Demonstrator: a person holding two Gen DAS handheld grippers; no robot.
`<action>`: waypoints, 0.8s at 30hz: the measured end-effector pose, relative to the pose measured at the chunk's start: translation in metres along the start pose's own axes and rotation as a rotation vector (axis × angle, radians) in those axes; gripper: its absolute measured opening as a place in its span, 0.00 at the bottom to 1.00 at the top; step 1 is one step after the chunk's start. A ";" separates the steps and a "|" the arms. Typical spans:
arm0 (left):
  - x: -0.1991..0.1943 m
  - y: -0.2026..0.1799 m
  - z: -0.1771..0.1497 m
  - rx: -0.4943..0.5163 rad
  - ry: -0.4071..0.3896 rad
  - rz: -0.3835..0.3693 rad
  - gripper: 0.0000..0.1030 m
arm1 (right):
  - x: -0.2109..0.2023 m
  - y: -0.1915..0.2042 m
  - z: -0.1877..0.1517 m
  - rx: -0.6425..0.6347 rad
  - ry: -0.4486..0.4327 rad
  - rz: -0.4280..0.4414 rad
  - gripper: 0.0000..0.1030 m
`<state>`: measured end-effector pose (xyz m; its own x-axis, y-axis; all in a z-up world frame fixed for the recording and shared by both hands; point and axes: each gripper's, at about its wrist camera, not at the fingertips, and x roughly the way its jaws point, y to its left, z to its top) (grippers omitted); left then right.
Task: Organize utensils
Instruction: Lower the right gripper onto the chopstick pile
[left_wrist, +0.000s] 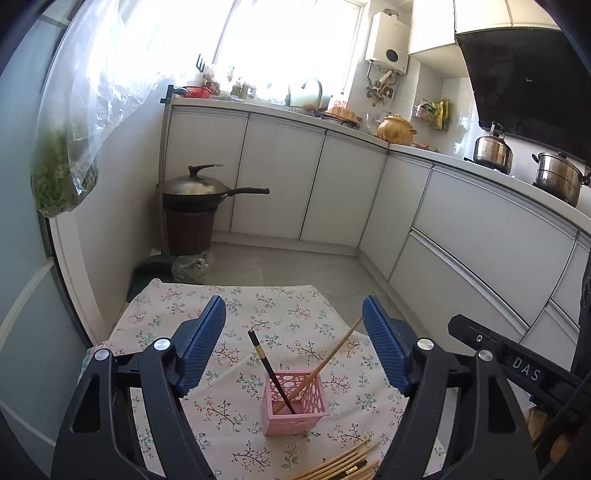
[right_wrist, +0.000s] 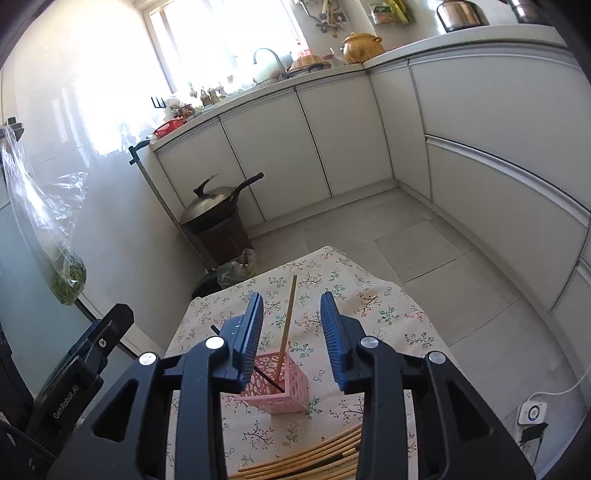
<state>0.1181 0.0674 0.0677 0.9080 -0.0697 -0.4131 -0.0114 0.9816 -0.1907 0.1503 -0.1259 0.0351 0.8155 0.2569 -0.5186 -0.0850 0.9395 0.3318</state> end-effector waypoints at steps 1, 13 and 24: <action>-0.001 -0.001 -0.001 0.007 0.004 0.001 0.72 | -0.003 0.001 -0.002 -0.008 -0.001 -0.004 0.33; -0.015 -0.010 -0.023 0.080 0.038 0.023 0.86 | -0.030 -0.010 -0.036 -0.046 -0.017 -0.054 0.51; -0.009 -0.019 -0.055 0.187 0.127 0.000 0.93 | -0.054 -0.052 -0.061 0.062 -0.012 -0.088 0.92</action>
<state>0.0872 0.0400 0.0261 0.8480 -0.0802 -0.5239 0.0776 0.9966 -0.0270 0.0763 -0.1750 -0.0021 0.8249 0.1711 -0.5388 0.0223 0.9425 0.3335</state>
